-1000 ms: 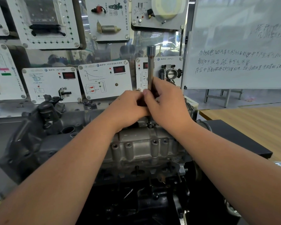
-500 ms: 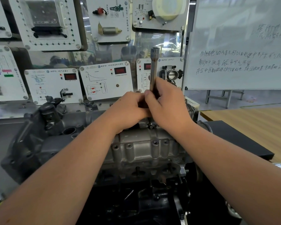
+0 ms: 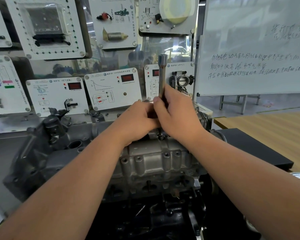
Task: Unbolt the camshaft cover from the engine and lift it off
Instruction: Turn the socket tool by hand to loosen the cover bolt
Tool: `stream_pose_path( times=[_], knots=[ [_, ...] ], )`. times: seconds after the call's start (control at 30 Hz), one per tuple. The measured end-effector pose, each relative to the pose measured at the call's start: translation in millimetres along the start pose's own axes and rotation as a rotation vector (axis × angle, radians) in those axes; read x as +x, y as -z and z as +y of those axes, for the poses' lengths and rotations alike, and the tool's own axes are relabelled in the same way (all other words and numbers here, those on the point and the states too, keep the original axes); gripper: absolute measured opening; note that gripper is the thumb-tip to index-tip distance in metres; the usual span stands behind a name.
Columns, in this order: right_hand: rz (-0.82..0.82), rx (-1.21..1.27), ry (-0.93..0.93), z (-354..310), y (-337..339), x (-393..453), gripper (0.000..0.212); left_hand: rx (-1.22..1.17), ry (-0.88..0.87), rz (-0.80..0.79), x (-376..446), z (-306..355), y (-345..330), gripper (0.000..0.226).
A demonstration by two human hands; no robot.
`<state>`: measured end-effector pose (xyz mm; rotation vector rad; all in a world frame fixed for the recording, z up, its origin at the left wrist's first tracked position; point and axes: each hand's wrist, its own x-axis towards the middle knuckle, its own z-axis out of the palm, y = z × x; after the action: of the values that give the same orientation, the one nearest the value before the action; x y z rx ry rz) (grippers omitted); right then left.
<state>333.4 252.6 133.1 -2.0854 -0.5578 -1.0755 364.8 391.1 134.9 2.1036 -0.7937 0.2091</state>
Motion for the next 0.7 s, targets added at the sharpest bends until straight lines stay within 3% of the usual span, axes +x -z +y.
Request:
stream_pose_path(
  times=[0.17,0.23,0.33,0.47,0.6,0.7],
  knots=[
    [0.02,-0.005,-0.006,-2.8,1.3,-0.2,0.039,0.045,-0.001,0.037,0.6,1.3,1.4,0.019],
    [0.055,-0.027,0.008,-3.1,2.0,-0.8,0.026,0.06,-0.001,0.04,0.9,0.5,0.3,0.021],
    [0.072,-0.027,0.026,-1.6,2.1,-2.7,0.01,0.019,0.032,0.062,1.2,-3.3,-1.1,0.045],
    [0.017,0.006,-0.011,-1.1,2.6,-1.0,0.009,0.003,0.015,0.039,0.2,-3.2,0.1,0.023],
    [0.078,0.037,-0.017,-1.3,2.6,-0.4,0.02,0.036,-0.004,0.029,0.0,0.0,0.0,0.023],
    [0.104,0.018,0.001,0.8,2.4,-0.8,0.012,0.044,-0.011,0.037,0.1,0.7,-1.2,0.026]
  ],
)
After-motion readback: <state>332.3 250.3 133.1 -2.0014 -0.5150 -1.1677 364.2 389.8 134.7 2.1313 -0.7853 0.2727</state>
